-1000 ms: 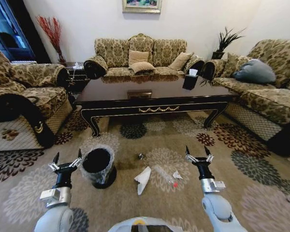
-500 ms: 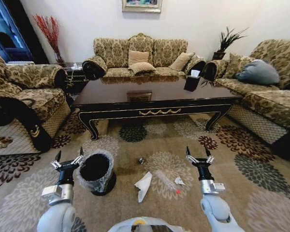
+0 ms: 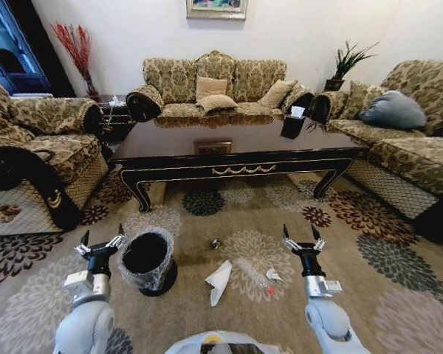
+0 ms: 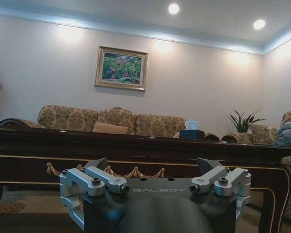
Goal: Move to the front of the table and pick up the trash from the floor, then place it into the trash bin.
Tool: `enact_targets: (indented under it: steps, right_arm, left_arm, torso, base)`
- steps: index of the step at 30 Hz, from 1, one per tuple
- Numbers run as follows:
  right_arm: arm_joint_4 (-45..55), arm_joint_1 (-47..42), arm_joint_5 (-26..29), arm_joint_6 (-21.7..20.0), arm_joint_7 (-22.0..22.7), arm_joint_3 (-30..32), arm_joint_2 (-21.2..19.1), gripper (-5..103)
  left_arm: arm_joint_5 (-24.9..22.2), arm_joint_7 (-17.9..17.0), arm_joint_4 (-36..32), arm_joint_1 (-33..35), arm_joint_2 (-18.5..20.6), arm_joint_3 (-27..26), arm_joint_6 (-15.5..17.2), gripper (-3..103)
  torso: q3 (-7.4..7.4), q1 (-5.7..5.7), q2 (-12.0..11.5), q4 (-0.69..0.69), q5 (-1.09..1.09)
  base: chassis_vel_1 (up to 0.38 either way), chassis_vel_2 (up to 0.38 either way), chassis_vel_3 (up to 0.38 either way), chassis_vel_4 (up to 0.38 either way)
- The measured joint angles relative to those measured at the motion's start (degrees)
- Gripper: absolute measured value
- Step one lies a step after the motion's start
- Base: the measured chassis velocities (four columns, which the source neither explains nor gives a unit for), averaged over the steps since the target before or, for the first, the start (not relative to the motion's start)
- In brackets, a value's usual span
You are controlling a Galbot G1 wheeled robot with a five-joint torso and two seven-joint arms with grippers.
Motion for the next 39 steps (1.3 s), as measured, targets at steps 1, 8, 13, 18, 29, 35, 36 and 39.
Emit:
enact_targets:
  steps: [1,8,13,18,29,35,36,39]
  right_arm:
    - [-0.1,0.0,0.0,0.1,0.0,0.0,0.0,100]
    - [-0.2,0.0,-0.4,0.8,-0.1,0.0,0.5,100]
    - [-0.2,-0.2,-0.6,0.8,-0.1,0.1,0.8,100]
    - [-0.7,-0.3,-0.6,0.8,0.0,0.5,0.7,100]
    - [-1.7,0.2,-0.4,0.6,0.2,0.4,0.6,100]
    - [-1.8,0.2,-0.4,0.5,0.2,0.3,0.6,100]
    - [-1.8,0.2,-0.4,0.4,0.2,0.3,0.6,100]
    - [-1.8,0.2,-0.4,0.4,0.2,0.4,0.5,100]
  left_arm:
    - [-1.0,-1.3,0.0,-0.5,0.6,0.0,2.4,100]
    - [-10.6,-5.8,1.7,-6.1,3.9,-1.8,26.2,100]
    - [-16.5,-4.8,5.7,-8.6,2.8,-1.9,29.4,100]
    - [-16.7,-3.9,11.5,-10.6,0.6,-0.1,29.3,100]
    - [-19.2,-4.0,18.1,-12.3,-1.8,0.4,28.9,100]
    - [-21.0,-4.4,20.0,-12.9,-1.8,0.4,28.7,100]
    - [-21.1,-4.4,20.2,-13.0,-1.8,0.3,28.7,100]
    - [-21.2,-4.5,20.6,-13.0,-1.6,0.3,28.6,100]
  torso:
    - [0.00,0.00,0.0,0.00,0.00]
    - [0.00,0.00,0.0,0.00,0.01]
    - [0.01,0.00,0.0,0.01,0.00]
    - [0.01,0.01,0.0,-0.01,0.01]
    - [0.00,0.00,0.0,0.00,0.01]
    - [0.00,0.01,0.0,0.00,0.01]
    - [0.01,0.01,0.0,0.00,0.01]
    - [0.01,0.00,0.0,0.00,0.01]
  base:
    - [0.000,0.000,0.000,0.000]
    - [0.000,0.000,0.000,0.000]
    - [0.000,0.000,0.000,0.000]
    - [0.000,0.000,0.000,0.000]
    - [0.000,0.000,0.000,0.000]
    - [0.000,0.000,0.000,0.000]
    - [0.000,0.000,0.000,0.000]
    - [0.000,0.000,0.000,0.000]
